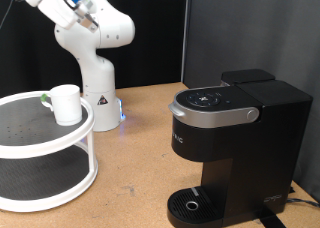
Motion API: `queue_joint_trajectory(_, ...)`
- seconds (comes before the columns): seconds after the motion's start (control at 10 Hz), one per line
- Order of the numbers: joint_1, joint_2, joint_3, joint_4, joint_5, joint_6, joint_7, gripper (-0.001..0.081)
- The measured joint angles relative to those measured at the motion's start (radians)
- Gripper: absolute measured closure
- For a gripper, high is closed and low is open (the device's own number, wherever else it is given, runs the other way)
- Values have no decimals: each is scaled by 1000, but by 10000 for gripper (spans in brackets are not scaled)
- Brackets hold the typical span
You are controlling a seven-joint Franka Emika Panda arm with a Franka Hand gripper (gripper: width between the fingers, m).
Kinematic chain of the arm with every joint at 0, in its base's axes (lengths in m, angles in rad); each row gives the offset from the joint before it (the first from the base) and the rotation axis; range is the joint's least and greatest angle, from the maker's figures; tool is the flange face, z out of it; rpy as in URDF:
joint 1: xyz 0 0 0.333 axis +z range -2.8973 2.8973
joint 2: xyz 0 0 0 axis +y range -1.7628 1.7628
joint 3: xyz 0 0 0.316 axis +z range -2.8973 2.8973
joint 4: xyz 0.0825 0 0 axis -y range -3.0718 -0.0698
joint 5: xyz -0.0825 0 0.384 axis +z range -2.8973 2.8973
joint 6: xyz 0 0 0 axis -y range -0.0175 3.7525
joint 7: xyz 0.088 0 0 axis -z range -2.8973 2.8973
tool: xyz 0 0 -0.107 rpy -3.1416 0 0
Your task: Make a cup of coffee with the keurig machine
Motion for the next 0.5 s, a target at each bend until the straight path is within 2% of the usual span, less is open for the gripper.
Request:
queue_joint_trajectory(0.1,-32,-27,-10,-3,-13,-23,0,805)
queue_joint_trajectory(0.3,-74,-65,-48,17,-46,-132,0,805)
queue_joint_trajectory(0.4,-79,-76,-64,29,-55,-169,0,805)
queue_joint_trajectory(0.5,-78,-76,-63,26,-55,-164,0,805)
